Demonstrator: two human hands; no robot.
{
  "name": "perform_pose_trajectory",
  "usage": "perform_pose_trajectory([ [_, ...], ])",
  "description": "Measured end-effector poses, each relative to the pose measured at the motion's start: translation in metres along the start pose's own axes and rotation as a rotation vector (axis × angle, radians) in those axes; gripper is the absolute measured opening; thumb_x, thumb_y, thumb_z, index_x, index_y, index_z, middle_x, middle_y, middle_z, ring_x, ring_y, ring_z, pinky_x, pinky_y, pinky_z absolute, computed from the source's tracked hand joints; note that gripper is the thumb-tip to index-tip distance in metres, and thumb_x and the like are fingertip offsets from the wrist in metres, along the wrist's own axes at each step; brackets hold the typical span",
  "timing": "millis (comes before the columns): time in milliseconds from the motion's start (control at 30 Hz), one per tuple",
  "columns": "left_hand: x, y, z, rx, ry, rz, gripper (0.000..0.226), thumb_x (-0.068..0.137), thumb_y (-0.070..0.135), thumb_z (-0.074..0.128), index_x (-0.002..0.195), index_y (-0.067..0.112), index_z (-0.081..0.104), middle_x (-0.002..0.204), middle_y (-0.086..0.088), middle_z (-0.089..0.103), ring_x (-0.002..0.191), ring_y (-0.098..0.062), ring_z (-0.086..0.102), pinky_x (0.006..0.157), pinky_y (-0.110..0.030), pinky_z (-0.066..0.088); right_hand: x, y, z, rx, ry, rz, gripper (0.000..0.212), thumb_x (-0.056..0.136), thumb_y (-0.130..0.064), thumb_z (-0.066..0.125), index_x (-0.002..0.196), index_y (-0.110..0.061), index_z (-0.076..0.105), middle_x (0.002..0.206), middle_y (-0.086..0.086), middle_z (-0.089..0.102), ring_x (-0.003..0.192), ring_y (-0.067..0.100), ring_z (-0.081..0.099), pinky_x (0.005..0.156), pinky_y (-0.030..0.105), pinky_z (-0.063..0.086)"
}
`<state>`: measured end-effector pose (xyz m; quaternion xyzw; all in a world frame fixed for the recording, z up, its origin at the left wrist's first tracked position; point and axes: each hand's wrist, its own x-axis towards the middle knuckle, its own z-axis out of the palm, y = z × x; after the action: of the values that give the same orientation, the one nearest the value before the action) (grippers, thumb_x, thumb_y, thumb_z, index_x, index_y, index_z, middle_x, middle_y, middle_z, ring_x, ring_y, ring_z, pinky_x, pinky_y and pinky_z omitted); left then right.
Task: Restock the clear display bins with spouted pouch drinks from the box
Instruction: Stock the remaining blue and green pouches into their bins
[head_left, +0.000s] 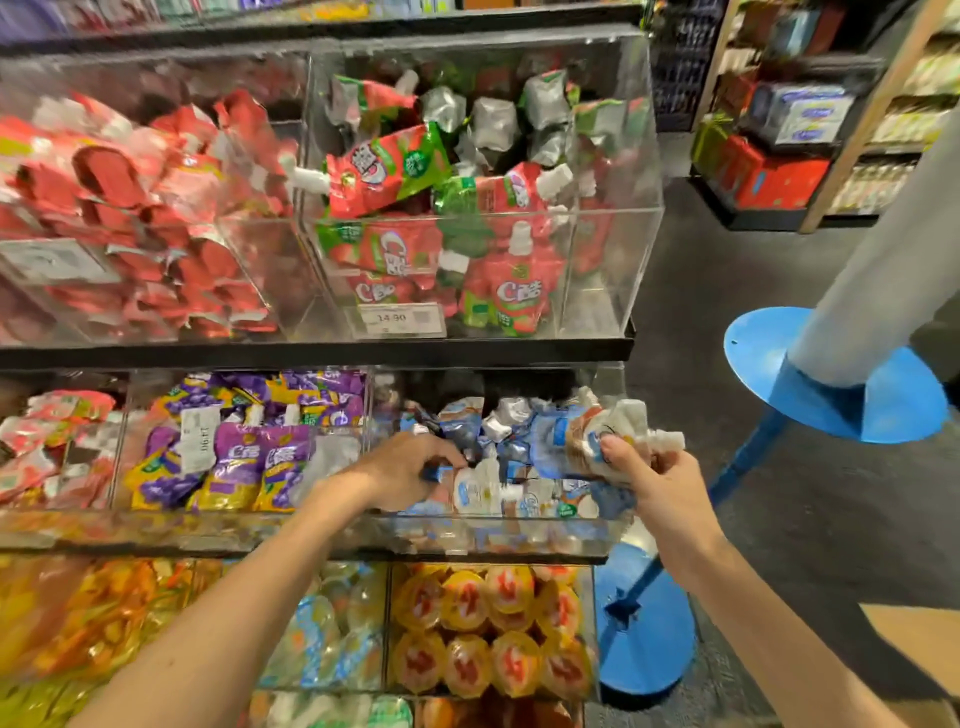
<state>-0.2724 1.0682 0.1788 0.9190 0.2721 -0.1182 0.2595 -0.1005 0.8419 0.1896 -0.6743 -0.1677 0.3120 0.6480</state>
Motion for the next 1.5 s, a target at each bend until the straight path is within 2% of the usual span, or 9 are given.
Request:
perform_pose_trajectory([
  [367,0.009,0.009,0.001,0.356,-0.139,0.006,0.049,0.095,0.039,0.062,0.142,0.044,0.048,0.147,0.000,0.037,0.141,-0.026,0.029,0.113,-0.048,0.030,-0.008,0.011,0.024,0.045,-0.042,0.055,0.015,0.093,-0.028,0.067,0.101,-0.017,0.072,0.091,-0.002,0.077,0.089,0.013,0.073,0.079,0.028,0.054],
  [567,-0.028,-0.003,0.005,-0.227,0.222,0.297,0.098,0.077,0.033,0.085,0.150,0.052,0.023,0.146,0.016,0.032,0.131,0.006,0.034,0.102,-0.011,0.032,-0.004,0.014,0.043,0.132,-0.073,0.140,0.023,0.093,-0.031,0.066,0.109,-0.015,0.066,0.093,-0.002,0.077,0.085,0.012,0.074,0.073,0.029,0.056],
  [667,-0.043,-0.003,0.025,-0.199,0.349,0.475,0.083,0.084,0.020,0.080,0.144,0.053,0.034,0.151,0.019,0.025,0.131,0.010,0.035,0.105,-0.013,0.036,0.001,0.013,0.059,0.178,-0.108,0.215,0.028,0.094,-0.033,0.064,0.110,-0.011,0.064,0.098,0.005,0.076,0.084,0.016,0.073,0.060,0.025,0.054],
  [867,-0.050,-0.019,0.027,0.054,0.706,0.459,0.048,0.092,0.028,0.067,0.136,0.031,0.049,0.111,-0.002,0.047,0.081,-0.015,0.056,0.066,-0.031,0.056,0.008,0.006,0.098,0.235,-0.272,0.277,0.028,0.096,-0.032,0.061,0.104,-0.006,0.069,0.083,0.006,0.077,0.065,0.016,0.071,0.052,0.024,0.052],
  [967,-0.050,-0.023,0.022,0.190,0.775,0.438,0.041,0.089,0.036,0.064,0.127,0.021,0.058,0.098,-0.006,0.050,0.075,-0.020,0.058,0.058,-0.033,0.055,0.016,0.004,0.107,0.186,-0.391,0.273,0.033,0.095,-0.039,0.062,0.107,-0.011,0.075,0.100,0.026,0.071,0.075,0.032,0.061,0.075,0.036,0.054],
  [1067,-0.042,-0.022,0.016,0.323,0.826,0.346,0.040,0.085,0.034,0.069,0.120,0.014,0.065,0.090,-0.009,0.053,0.074,-0.026,0.059,0.055,-0.037,0.053,0.027,0.006,0.112,0.177,-0.422,0.256,0.019,0.088,-0.007,0.064,0.107,-0.005,0.065,0.090,0.014,0.069,0.073,0.019,0.064,0.070,0.029,0.052],
  [1167,-0.034,-0.011,0.006,0.437,0.681,0.129,0.042,0.097,0.038,0.059,0.132,0.016,0.058,0.112,-0.011,0.053,0.101,-0.032,0.056,0.076,-0.041,0.044,0.038,0.009,0.116,-0.093,-0.399,0.168,0.047,0.074,0.000,0.067,0.120,-0.005,0.057,0.088,0.011,0.064,0.071,0.016,0.060,0.059,0.024,0.046],
  [1267,-0.021,-0.010,-0.002,0.568,0.582,-0.071,0.040,0.105,0.040,0.040,0.137,0.017,0.048,0.136,-0.006,0.042,0.125,-0.027,0.039,0.098,-0.040,0.033,0.047,0.011,0.119,-0.380,-0.375,0.031,0.038,0.084,0.001,0.065,0.118,-0.014,0.057,0.089,0.003,0.061,0.066,0.018,0.050,0.054,0.027,0.039],
  [1500,0.006,-0.004,-0.010,0.791,0.463,-0.182,0.025,0.099,0.022,0.054,0.122,0.016,0.060,0.129,-0.006,0.050,0.126,-0.029,0.038,0.101,-0.044,0.033,0.080,0.032,0.133,-0.860,-0.382,-0.386,0.039,0.099,-0.029,0.057,0.128,-0.012,0.037,0.090,0.004,0.067,0.075,0.026,0.064,0.067,0.040,0.049],
])
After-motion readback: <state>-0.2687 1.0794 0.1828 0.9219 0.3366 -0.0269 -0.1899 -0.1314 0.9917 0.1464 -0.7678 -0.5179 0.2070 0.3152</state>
